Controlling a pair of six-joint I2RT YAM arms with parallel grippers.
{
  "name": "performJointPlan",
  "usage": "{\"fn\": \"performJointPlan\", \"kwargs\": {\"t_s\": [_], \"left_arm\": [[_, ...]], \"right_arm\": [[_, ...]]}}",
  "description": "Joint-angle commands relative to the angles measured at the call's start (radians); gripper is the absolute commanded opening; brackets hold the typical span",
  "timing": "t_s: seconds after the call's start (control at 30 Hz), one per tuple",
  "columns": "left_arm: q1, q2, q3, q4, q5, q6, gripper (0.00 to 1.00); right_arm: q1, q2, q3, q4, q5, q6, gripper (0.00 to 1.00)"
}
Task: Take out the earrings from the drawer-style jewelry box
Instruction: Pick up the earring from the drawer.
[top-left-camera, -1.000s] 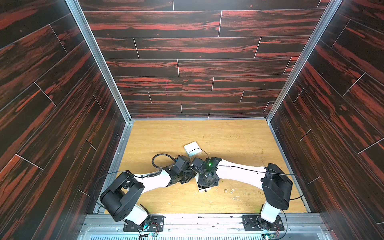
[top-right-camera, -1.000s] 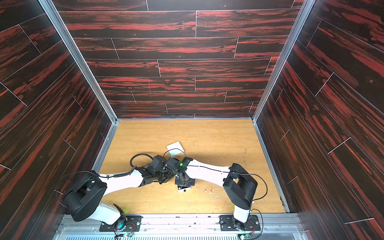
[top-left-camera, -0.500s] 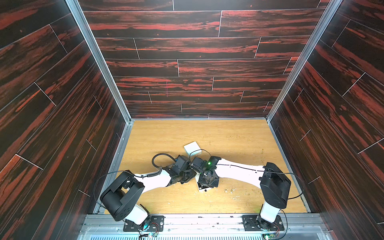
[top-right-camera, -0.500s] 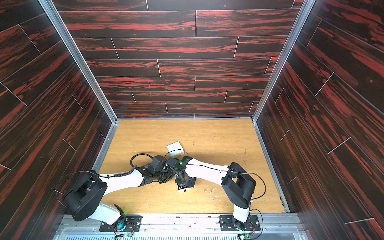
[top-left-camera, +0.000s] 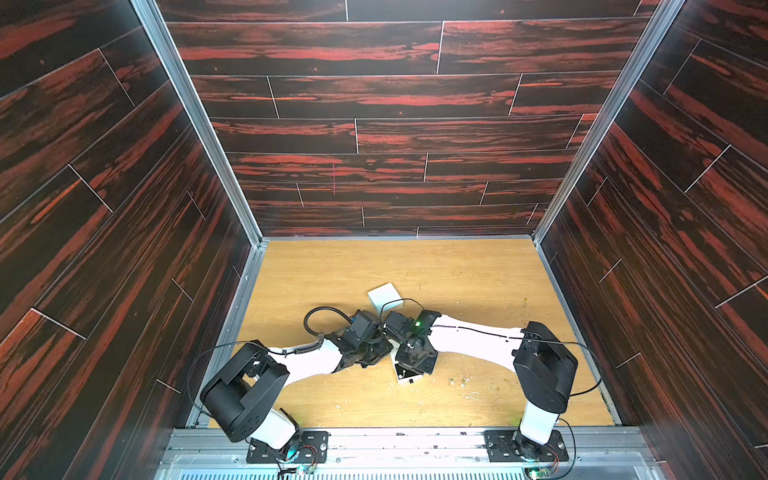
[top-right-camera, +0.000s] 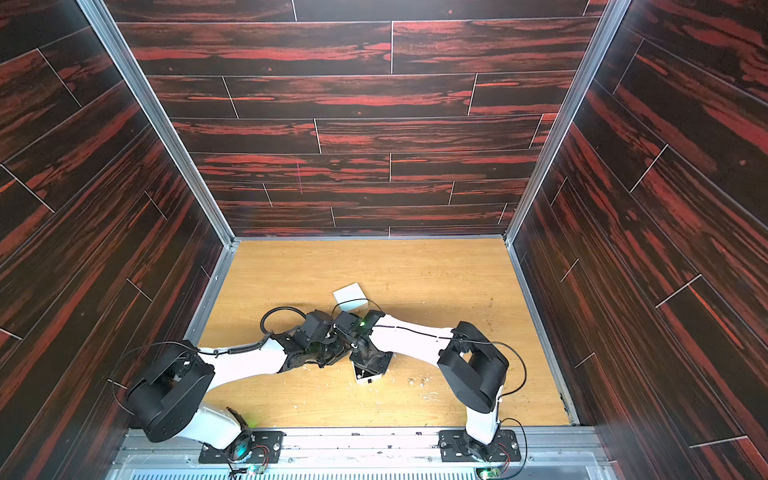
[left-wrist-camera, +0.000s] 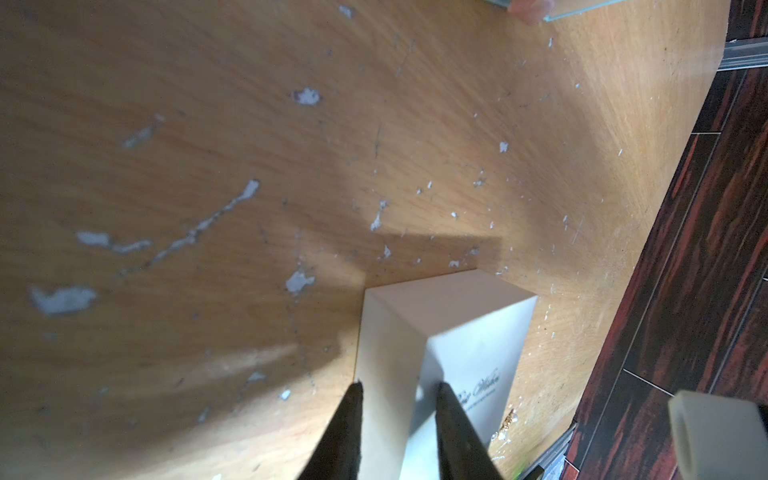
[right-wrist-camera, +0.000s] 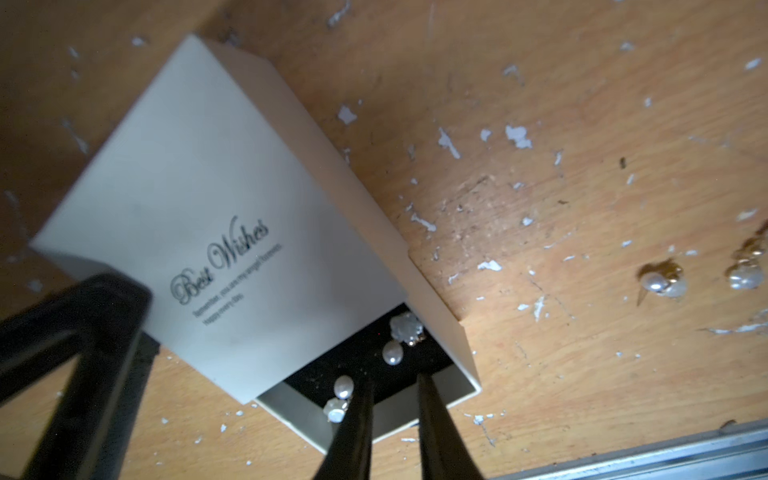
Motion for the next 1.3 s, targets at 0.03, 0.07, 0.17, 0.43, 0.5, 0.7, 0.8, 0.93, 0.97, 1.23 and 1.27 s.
{"fn": "performJointPlan", "kwargs": {"t_s": [0.03, 0.07, 0.17, 0.43, 0.5, 0.7, 0.8, 0.93, 0.97, 1.23, 1.27], "left_arm": [[0.004, 0.031, -0.005, -0.085, -0.027, 0.014, 0.32], [0.004, 0.033, -0.004, -0.084, -0.026, 0.015, 0.32], [0.004, 0.036, -0.003, -0.084, -0.024, 0.016, 0.32], [0.004, 0.030, -0.006, -0.086, -0.021, 0.018, 0.32], [0.004, 0.031, -0.004, -0.088, -0.021, 0.017, 0.32], [0.004, 0.033, -0.001, -0.089, -0.018, 0.019, 0.32], [0.004, 0.036, 0.000, -0.089, -0.015, 0.022, 0.32], [0.004, 0.036, 0.001, -0.089, -0.015, 0.022, 0.32], [0.004, 0.037, 0.001, -0.089, -0.015, 0.022, 0.32], [0.004, 0.039, 0.001, -0.087, -0.018, 0.022, 0.32], [0.004, 0.039, 0.001, -0.087, -0.018, 0.022, 0.32]], "right_arm": [[-0.011, 0.018, -0.032, 0.034, -0.022, 0.027, 0.22], [-0.015, 0.022, -0.034, 0.041, -0.023, 0.023, 0.22], [-0.024, 0.034, -0.042, 0.056, -0.033, 0.016, 0.21], [-0.030, 0.040, -0.054, 0.069, -0.030, 0.013, 0.21], [-0.030, 0.039, -0.060, 0.068, -0.028, 0.014, 0.19], [-0.031, 0.029, -0.076, 0.073, -0.021, 0.013, 0.16], [-0.031, 0.026, -0.076, 0.072, -0.014, 0.008, 0.14], [-0.032, 0.020, -0.073, 0.071, -0.005, 0.000, 0.11], [-0.030, 0.019, -0.071, 0.070, -0.002, -0.002, 0.10], [-0.021, 0.004, -0.015, 0.036, 0.042, -0.046, 0.06], [-0.018, 0.002, -0.005, 0.027, 0.047, -0.052, 0.06]]}}
